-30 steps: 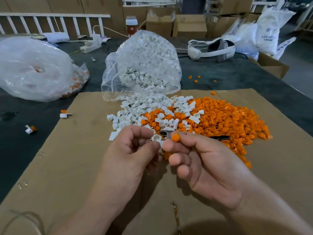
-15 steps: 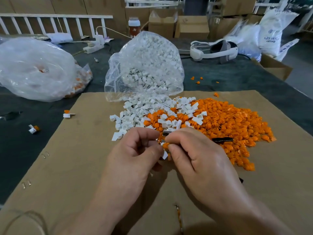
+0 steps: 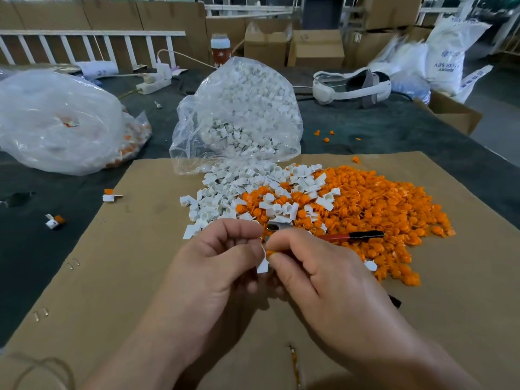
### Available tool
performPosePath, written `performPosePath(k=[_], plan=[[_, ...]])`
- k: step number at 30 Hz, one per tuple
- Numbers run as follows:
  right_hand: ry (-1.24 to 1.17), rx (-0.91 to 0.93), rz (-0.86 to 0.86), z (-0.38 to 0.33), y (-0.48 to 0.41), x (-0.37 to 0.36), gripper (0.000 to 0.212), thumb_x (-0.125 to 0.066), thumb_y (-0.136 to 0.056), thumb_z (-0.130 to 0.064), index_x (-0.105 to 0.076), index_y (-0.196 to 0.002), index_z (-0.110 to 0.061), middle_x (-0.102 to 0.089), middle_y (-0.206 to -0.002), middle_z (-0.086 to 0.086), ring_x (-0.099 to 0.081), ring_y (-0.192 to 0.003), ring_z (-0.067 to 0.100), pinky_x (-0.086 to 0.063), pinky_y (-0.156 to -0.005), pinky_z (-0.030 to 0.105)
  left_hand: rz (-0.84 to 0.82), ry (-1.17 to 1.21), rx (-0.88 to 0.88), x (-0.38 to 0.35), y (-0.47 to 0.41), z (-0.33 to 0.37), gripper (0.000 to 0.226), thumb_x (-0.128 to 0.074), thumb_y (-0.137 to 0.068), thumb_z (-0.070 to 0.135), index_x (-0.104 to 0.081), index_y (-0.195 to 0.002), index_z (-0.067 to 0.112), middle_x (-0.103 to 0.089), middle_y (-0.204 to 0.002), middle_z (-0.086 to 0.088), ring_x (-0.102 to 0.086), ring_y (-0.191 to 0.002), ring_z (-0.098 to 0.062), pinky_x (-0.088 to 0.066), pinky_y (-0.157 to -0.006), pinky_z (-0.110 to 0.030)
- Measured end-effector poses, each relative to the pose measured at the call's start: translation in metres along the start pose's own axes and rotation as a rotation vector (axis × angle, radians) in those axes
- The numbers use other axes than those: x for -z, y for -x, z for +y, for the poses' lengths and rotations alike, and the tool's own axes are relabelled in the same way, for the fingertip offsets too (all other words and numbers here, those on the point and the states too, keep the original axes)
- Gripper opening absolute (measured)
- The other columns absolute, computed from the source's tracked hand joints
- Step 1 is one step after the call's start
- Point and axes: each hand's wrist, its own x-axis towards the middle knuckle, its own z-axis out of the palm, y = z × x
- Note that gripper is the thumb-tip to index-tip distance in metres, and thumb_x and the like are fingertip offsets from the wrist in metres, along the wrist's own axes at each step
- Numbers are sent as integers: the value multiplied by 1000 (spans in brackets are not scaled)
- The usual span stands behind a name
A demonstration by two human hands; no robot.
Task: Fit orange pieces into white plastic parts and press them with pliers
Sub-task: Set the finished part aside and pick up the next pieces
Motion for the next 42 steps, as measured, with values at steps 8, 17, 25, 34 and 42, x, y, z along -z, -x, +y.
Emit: performPosePath(k=[8,17,25,34,42], plan=[[22,-18,11,4,-3,0,12,-43,-91,-46,-54,-95,-41,-59,-89,-19,-58,-85,0,-47,-70,17,-54,25,149,-1,3,2,21,-75,-56,12,-74,-77,10,-61,-64,-20,-56,-49,-20,-49,-42,-25],[-27,-63,38,12,-2,-3,13,-54,-87,-49,-61,-96,-45,-64,-91,-21,-61,-87,-1,-50,-64,16,-98,-47,195,7,0,-1,10,-80,-73,4,-74,-80,8,-65,-70,-25,-63,-55,-26,-55,-53,-33],[-899,-419,-63,12,-8,-1,13,-68,-83,-20,-73,-95,-19,-73,-80,15,-72,-73,36,-59,-69,44,-64,-294,-51,3,2,-4,25,-75,-63,36,-70,-83,21,-69,-62,-10,-63,-54,-22,-52,-56,-32],[-894,-480,-67,16,-8,4,18,-75,-73,-21,-75,-90,-16,-72,-81,14,-70,-70,29,-57,-67,36,-26,-504,-150,3,4,-8,34,-71,-59,50,-71,-87,31,-69,-68,-4,-62,-62,-18,-52,-60,-39],[-963,-455,-121,17,-9,10,10,-75,-76,-11,-75,-86,-13,-71,-77,14,-70,-66,23,-55,-60,29,-69,-428,-112,1,6,-4,19,-75,-63,33,-72,-81,28,-68,-62,-3,-62,-55,-13,-48,-53,-20]])
